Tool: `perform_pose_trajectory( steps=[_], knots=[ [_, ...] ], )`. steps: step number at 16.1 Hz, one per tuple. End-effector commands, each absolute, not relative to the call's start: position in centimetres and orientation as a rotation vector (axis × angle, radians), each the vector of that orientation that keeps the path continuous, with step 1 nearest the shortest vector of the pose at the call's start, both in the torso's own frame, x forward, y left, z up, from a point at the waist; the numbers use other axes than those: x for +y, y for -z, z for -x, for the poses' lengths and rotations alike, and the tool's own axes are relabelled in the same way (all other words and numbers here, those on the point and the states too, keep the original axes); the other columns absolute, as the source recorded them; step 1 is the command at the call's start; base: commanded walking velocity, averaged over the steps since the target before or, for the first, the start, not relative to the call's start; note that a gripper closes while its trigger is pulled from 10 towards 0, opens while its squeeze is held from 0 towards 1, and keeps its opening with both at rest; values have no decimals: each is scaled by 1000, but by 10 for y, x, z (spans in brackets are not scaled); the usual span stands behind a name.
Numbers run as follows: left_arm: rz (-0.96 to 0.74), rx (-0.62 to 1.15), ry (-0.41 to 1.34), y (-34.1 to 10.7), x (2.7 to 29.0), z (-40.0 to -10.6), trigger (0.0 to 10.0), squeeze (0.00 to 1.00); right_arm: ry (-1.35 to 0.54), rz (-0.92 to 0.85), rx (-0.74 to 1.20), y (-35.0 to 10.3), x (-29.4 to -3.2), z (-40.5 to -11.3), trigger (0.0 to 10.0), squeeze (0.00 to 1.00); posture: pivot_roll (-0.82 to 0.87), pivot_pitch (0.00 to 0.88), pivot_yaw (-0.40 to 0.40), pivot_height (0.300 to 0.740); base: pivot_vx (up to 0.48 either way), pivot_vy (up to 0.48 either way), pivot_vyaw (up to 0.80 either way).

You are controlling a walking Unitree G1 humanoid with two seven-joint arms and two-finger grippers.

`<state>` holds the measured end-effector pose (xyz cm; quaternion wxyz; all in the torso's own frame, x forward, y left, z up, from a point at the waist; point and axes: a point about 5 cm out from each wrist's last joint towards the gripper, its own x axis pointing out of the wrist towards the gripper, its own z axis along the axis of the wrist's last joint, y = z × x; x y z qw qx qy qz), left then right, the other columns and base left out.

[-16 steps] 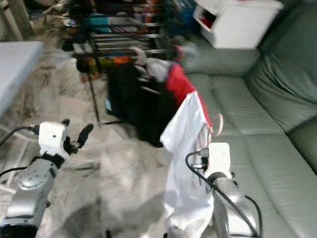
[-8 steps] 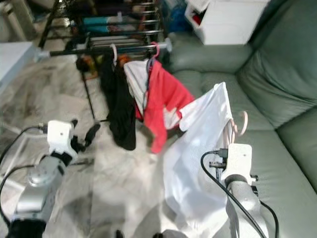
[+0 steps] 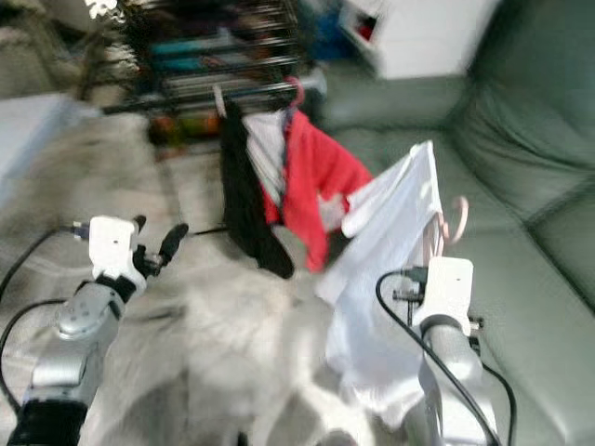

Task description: Hang hanger

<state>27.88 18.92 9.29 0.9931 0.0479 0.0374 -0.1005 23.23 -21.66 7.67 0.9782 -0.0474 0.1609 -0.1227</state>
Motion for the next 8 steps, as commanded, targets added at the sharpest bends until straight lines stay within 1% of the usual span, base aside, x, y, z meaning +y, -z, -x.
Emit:
perform_pose_trajectory(
  steps=[1,3,4,6,7,8],
  knots=[
    [-108,76,197,-95,192,-279,10000,0,242,91,257,-89,-214,-238,10000,0,-72,5,-4,740,0,480,-544],
    [-117,70,202,-95,190,-279,10000,0,250,80,256,-89,-214,-241,10000,0,-69,5,-5,740,0,480,-597],
    [-137,61,208,-96,190,-279,10000,0,252,79,259,-88,-213,-242,10000,0,-69,5,-5,740,0,0,-456],
    [-127,49,217,-98,188,-279,10000,0,256,75,263,-88,-212,-242,10000,0,-66,7,-4,740,0,0,0],
    [-122,44,234,-98,186,-277,10000,0,256,73,270,-87,-212,-241,10000,0,-66,7,-4,740,0,0,-475],
    [-121,44,247,-98,184,-276,10000,0,260,74,282,-85,-211,-242,10000,0,-58,10,-3,740,0,0,-800]
  ],
)
